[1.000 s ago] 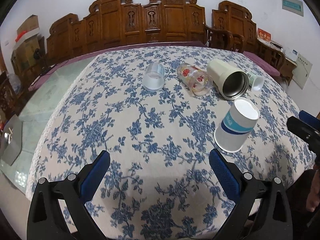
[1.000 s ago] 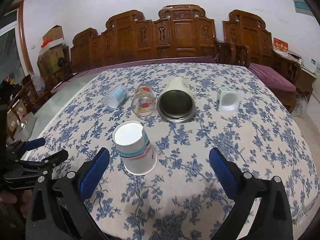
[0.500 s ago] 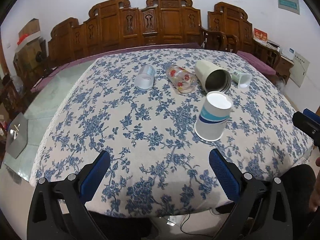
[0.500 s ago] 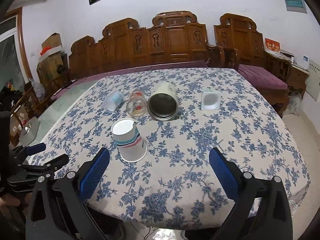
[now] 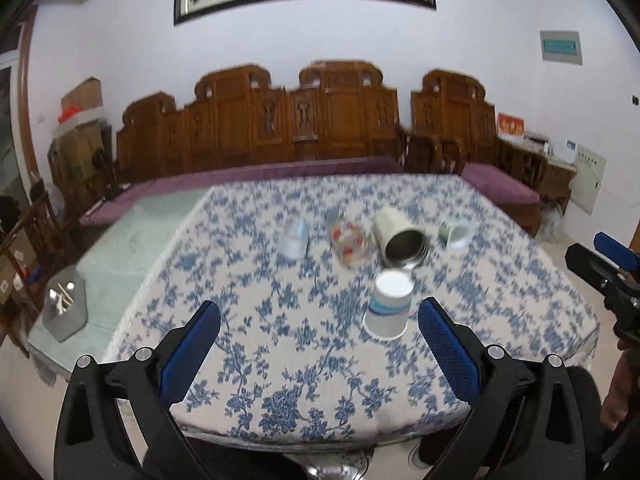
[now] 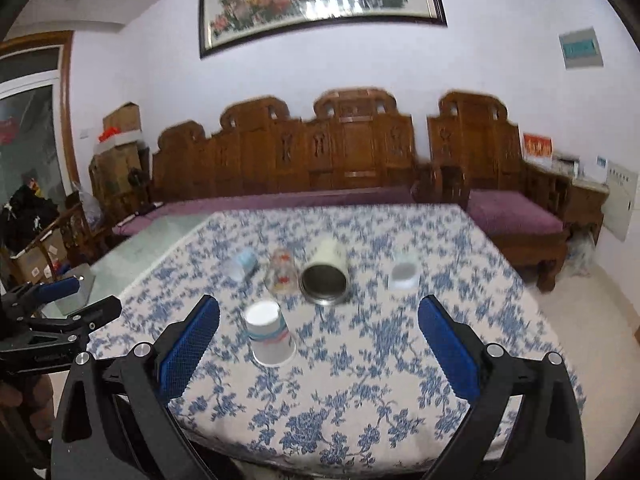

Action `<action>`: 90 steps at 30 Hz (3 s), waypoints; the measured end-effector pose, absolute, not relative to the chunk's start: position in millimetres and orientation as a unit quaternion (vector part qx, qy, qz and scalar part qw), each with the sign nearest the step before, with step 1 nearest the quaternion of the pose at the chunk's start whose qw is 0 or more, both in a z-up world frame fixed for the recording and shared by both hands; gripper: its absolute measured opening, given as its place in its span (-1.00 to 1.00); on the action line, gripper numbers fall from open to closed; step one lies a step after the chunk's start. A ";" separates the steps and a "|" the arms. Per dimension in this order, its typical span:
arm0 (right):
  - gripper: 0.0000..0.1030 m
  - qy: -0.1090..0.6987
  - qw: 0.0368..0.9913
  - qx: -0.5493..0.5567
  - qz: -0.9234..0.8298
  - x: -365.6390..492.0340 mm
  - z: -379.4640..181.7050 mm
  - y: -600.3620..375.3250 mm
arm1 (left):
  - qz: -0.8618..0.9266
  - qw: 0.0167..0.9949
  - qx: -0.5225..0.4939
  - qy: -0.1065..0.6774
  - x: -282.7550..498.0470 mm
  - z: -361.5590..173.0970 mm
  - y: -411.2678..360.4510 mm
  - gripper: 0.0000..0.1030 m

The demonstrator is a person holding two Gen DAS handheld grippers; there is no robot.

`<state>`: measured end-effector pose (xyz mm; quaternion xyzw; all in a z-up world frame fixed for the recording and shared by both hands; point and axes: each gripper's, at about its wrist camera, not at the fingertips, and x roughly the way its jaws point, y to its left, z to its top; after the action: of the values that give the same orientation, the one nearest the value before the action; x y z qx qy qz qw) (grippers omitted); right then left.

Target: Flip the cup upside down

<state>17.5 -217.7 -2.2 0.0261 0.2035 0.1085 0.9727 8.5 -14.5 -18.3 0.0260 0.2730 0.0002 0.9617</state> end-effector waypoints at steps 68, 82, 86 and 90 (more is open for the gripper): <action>0.95 0.174 0.977 0.028 0.118 -9.6 21.9 -203.4 | -0.005 0.973 0.011 0.229 -26.5 14.8 -22.0 0.86; 0.95 0.175 0.977 0.029 0.118 -8.6 20.5 -202.5 | -0.006 0.974 0.010 0.224 -27.7 18.2 -22.7 0.86; 0.95 0.175 0.977 0.029 0.119 -8.8 20.5 -202.2 | -0.006 0.975 0.009 0.224 -28.3 18.7 -22.2 0.86; 0.95 0.174 0.977 0.030 0.118 -8.6 21.1 -201.7 | -0.006 0.974 0.010 0.224 -28.5 18.5 -22.0 0.86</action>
<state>-8.6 -201.7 21.1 0.0297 0.1744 0.1182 0.9771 -28.5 -22.0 18.5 0.0097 0.2243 -0.0063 0.9744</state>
